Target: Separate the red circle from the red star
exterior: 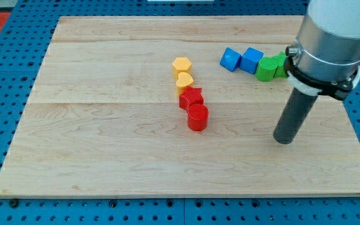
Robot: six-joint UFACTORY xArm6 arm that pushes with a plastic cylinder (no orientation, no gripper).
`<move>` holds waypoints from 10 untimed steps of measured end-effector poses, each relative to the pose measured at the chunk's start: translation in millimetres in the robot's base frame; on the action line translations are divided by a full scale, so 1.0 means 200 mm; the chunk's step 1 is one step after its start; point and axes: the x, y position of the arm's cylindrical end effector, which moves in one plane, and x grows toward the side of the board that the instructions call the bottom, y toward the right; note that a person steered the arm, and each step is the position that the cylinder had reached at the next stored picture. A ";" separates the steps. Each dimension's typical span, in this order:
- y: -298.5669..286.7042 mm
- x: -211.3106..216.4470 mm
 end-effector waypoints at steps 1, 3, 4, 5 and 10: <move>0.03 -0.06; 0.06 -0.06; -0.03 -0.06; -0.18 -0.06; -0.66 -0.18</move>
